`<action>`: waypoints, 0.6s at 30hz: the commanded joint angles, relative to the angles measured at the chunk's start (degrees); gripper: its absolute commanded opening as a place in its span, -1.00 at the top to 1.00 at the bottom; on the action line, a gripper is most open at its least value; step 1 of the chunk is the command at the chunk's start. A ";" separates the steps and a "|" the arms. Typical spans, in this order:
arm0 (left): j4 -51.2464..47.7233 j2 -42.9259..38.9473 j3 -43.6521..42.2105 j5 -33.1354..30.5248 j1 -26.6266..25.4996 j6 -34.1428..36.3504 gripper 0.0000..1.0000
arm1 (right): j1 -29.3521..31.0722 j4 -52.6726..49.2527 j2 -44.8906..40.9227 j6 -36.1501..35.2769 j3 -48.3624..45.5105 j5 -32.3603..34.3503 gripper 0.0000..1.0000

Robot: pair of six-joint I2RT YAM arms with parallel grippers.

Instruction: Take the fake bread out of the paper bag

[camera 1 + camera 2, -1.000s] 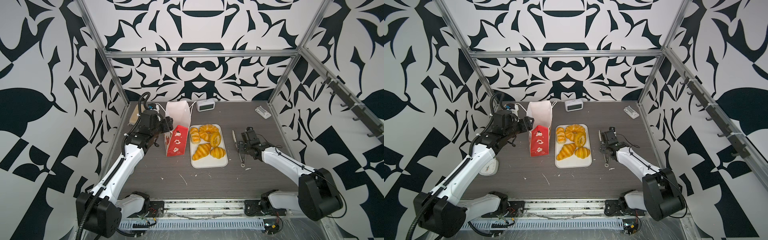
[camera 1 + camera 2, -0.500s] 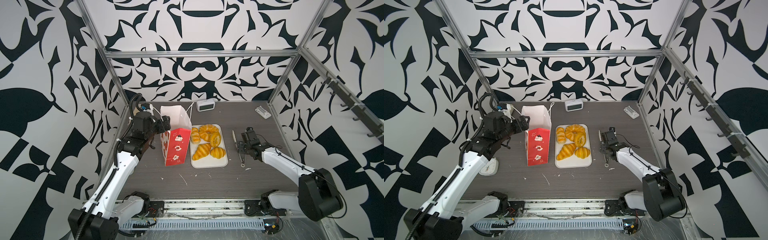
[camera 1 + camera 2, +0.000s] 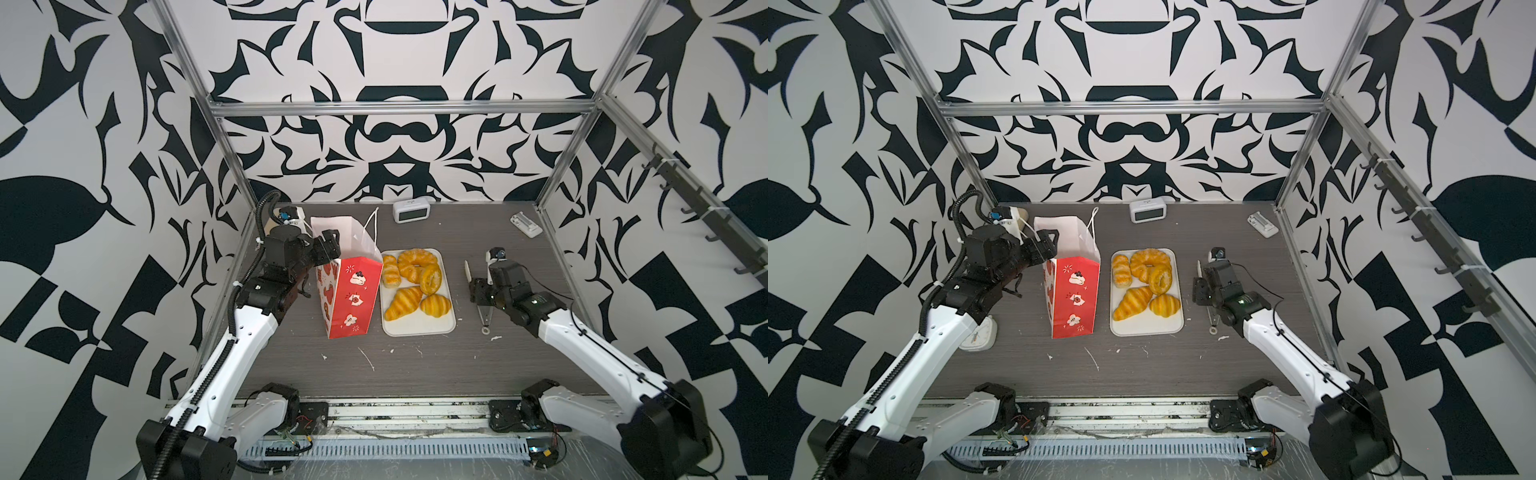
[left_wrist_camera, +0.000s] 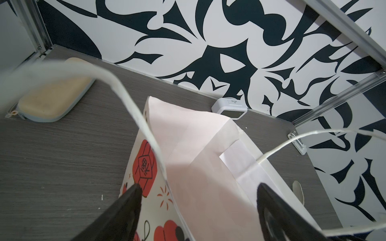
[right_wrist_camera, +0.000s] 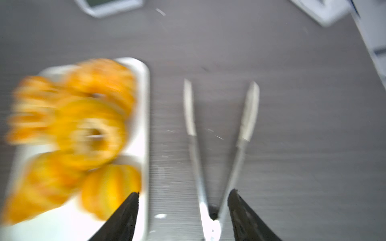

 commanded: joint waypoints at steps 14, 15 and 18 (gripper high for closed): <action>2.13 -1.02 -3.16 2.23 0.24 -0.97 -0.77 | 19.19 6.52 23.10 -1.13 37.57 -17.10 -0.37; 2.13 -1.11 -3.35 2.27 0.21 -0.95 -0.76 | 19.59 6.49 24.49 -1.18 38.70 -17.64 -0.36; 2.22 -1.53 -3.74 2.24 0.17 -0.71 -0.77 | 20.81 5.83 27.26 -1.44 40.78 -18.53 -0.35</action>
